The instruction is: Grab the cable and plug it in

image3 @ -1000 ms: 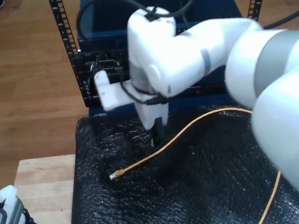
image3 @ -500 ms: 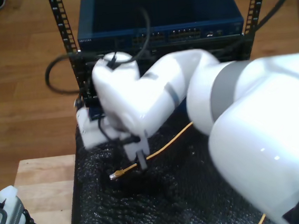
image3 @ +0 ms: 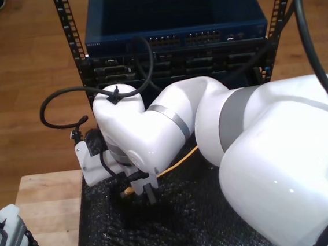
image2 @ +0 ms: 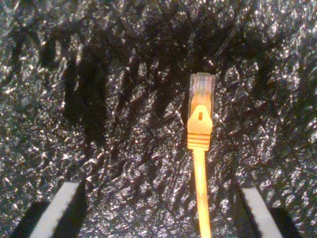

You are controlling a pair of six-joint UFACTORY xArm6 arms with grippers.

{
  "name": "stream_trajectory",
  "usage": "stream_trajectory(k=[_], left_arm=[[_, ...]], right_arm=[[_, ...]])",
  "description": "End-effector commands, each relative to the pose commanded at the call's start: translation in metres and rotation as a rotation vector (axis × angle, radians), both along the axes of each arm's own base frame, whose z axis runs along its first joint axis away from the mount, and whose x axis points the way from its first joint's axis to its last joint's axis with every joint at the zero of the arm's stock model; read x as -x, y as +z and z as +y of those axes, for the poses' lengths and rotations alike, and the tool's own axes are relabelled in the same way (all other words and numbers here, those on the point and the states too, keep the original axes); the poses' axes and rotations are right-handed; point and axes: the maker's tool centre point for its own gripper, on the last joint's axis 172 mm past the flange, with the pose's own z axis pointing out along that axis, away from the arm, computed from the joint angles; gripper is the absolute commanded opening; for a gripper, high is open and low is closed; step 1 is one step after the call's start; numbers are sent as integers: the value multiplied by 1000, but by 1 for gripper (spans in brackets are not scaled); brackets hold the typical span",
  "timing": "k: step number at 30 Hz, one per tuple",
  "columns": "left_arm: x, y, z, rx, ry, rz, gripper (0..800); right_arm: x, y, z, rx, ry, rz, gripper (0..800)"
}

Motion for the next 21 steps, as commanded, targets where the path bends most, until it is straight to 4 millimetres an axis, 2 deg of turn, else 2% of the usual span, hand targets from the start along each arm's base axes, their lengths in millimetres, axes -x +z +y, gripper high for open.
stream_trajectory(k=[12, 15, 21], left_arm=[[0, 0, 0, 0, 0, 0, 800], [0, 0, 0, 0, 0, 0, 800], [0, 0, 0, 0, 0, 0, 800]], right_arm=[[-10, -5, 12, -9, -3, -7, 655], [-11, -8, 12, -12, -8, -7, 608], [-10, -11, 12, -11, -18, -3, 581]])
